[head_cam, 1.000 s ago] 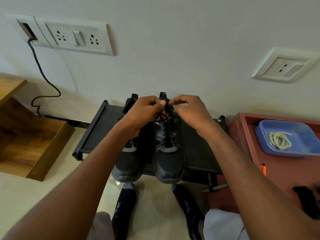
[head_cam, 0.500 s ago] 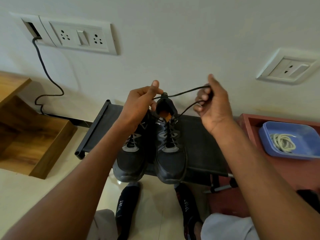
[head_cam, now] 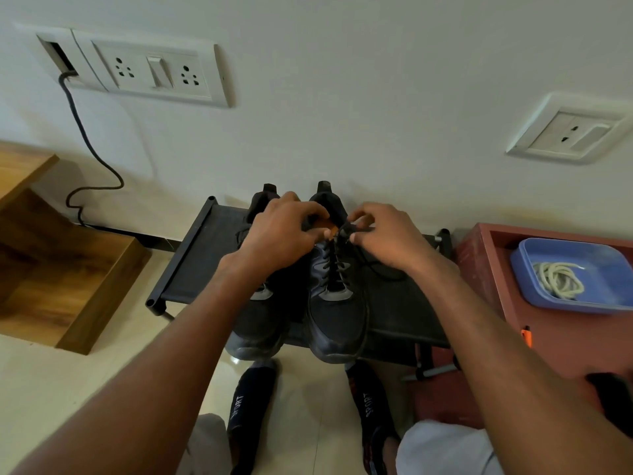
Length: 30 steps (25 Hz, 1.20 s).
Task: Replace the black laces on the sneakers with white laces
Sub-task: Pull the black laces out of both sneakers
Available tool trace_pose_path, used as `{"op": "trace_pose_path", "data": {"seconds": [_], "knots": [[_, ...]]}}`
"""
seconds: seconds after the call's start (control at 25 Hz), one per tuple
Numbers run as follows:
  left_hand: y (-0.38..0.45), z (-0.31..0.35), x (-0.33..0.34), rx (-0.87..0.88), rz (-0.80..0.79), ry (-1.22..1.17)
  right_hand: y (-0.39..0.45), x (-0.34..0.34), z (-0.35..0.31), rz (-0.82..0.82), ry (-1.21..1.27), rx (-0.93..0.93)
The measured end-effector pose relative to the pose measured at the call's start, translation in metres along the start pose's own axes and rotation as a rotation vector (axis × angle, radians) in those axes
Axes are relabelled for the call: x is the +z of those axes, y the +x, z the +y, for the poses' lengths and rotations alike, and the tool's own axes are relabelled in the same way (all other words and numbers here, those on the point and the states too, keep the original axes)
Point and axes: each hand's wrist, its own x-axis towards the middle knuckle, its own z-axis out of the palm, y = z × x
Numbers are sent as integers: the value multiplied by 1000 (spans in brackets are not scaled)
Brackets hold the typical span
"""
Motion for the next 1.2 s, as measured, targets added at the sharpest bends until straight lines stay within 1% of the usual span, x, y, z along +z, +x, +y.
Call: {"op": "trace_pose_path", "data": {"seconds": [0.04, 0.08, 0.12, 0.2, 0.24, 0.28, 0.32, 0.4, 0.48, 0.68, 0.76, 0.84, 0.92, 1.08, 1.2], "knots": [[0, 1, 3, 11, -46, 35, 0, 4, 0, -65, -30, 11], [-1, 1, 6, 17, -82, 72, -1, 7, 2, -81, -71, 31], [-2, 2, 9, 20, -101, 89, -1, 8, 4, -68, -115, 66], [-4, 5, 14, 22, -105, 65, -3, 3, 4, 20, -242, 117], [-4, 6, 15, 22, -108, 46, -3, 0, 4, 55, -292, 109], [-4, 7, 17, 24, -118, 42, -2, -3, 2, 46, -276, 62], [-4, 8, 18, 19, -137, 52, 0, -3, 2, -3, -187, 3], [-4, 9, 19, -10, -168, 68, 0, 0, -2, -148, -2, -101], [-1, 9, 19, -35, -171, 76, 1, 8, -1, -248, -27, -151], [0, 5, 9, -13, -177, 77, -4, 6, 1, -268, -114, -102], [-1, 1, 6, -9, -169, 57, -4, 8, 4, -217, -134, -57], [0, -3, 4, -12, -142, 27, -4, 12, 3, -153, -124, -25], [2, -5, 4, -18, -118, 0, -3, 10, 3, -128, -100, -12], [0, 1, 16, 14, -70, -92, -3, 8, 1, -177, -30, -39], [0, 8, 24, -52, -19, -182, -2, 11, 2, -156, -28, -50]]}}
